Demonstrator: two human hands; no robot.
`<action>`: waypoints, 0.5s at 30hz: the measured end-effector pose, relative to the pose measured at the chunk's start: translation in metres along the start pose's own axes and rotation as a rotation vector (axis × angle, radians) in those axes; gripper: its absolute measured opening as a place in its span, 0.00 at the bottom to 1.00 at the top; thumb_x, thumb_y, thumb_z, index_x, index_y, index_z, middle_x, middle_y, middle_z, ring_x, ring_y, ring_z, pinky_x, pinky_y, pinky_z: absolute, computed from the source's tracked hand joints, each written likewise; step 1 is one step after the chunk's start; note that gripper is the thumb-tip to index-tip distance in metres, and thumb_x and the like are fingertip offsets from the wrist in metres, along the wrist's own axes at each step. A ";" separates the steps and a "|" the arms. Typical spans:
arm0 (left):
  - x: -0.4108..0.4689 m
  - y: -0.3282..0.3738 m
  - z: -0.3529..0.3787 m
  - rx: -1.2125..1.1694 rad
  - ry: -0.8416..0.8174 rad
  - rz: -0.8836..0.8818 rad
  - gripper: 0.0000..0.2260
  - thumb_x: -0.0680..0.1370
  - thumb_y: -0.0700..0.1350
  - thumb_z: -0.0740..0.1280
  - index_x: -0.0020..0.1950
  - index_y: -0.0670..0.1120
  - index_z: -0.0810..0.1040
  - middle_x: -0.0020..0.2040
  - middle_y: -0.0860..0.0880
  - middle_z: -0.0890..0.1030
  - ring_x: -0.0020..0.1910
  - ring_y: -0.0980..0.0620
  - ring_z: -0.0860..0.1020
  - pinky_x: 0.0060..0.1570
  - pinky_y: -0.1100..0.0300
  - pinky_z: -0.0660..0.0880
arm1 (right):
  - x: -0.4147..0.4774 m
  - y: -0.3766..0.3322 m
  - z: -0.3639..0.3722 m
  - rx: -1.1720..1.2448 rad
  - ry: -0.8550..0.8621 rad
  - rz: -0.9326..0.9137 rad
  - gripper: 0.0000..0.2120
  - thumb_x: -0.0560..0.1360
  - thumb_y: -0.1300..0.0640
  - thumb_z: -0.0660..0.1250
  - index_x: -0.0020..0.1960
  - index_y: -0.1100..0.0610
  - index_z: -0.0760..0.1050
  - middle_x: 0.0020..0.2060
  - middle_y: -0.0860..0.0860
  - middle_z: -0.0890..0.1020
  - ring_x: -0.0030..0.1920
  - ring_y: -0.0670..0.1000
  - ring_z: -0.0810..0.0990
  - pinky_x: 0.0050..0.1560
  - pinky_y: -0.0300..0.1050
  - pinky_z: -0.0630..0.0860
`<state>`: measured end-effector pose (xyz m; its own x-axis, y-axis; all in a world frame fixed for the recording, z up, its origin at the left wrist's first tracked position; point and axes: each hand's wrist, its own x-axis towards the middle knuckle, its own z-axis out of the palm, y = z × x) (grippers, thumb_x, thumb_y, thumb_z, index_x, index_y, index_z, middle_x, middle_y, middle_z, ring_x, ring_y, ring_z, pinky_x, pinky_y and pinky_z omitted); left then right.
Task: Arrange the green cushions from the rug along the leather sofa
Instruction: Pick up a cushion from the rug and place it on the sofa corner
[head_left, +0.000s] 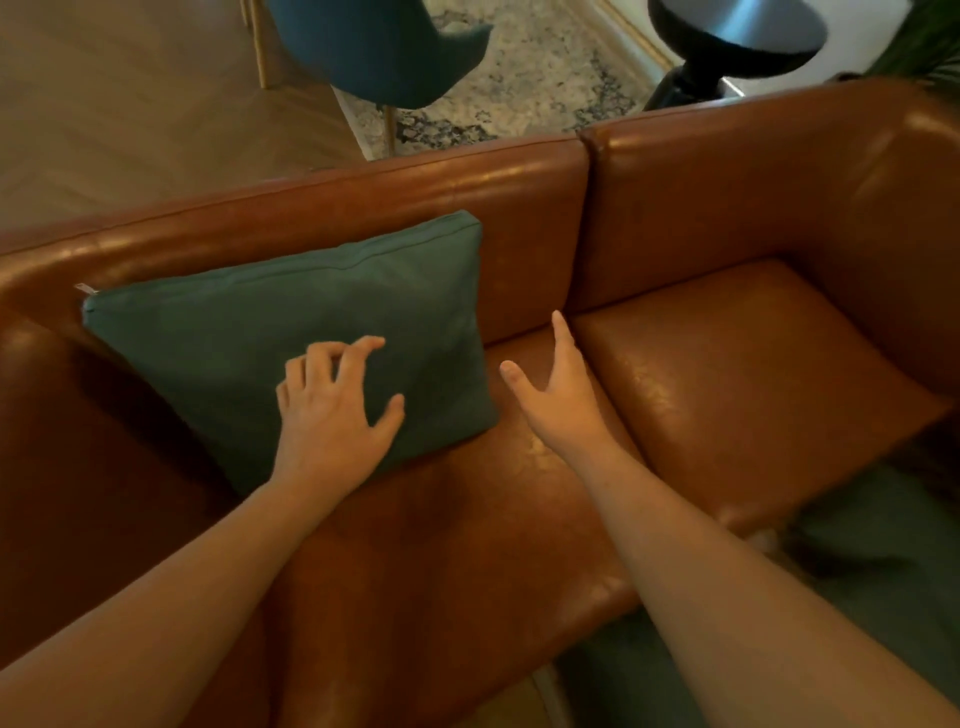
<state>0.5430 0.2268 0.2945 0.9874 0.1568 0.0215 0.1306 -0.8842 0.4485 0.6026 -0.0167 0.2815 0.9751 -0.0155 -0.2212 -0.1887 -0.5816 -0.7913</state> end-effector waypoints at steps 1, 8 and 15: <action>-0.003 0.006 0.004 -0.007 -0.026 -0.002 0.30 0.79 0.58 0.70 0.79 0.56 0.64 0.67 0.46 0.67 0.68 0.43 0.66 0.69 0.43 0.66 | -0.004 0.006 -0.004 0.002 0.001 -0.002 0.43 0.82 0.41 0.68 0.85 0.40 0.44 0.85 0.45 0.53 0.84 0.49 0.50 0.80 0.52 0.56; -0.052 0.086 0.048 0.011 -0.160 0.069 0.32 0.80 0.61 0.68 0.81 0.57 0.60 0.71 0.47 0.66 0.72 0.45 0.65 0.73 0.43 0.67 | -0.070 0.070 -0.073 -0.021 0.057 -0.003 0.42 0.82 0.43 0.68 0.86 0.44 0.44 0.84 0.48 0.55 0.83 0.49 0.54 0.81 0.50 0.57; -0.148 0.173 0.081 -0.003 -0.174 0.113 0.30 0.81 0.60 0.68 0.80 0.56 0.62 0.70 0.46 0.67 0.70 0.44 0.67 0.70 0.43 0.68 | -0.178 0.141 -0.158 -0.026 0.108 0.059 0.42 0.83 0.44 0.67 0.86 0.44 0.43 0.84 0.48 0.53 0.83 0.50 0.53 0.72 0.41 0.54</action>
<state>0.4265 0.0146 0.2968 0.9963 -0.0219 -0.0832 0.0183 -0.8907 0.4543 0.4210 -0.2241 0.2993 0.9695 -0.1375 -0.2028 -0.2445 -0.5983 -0.7631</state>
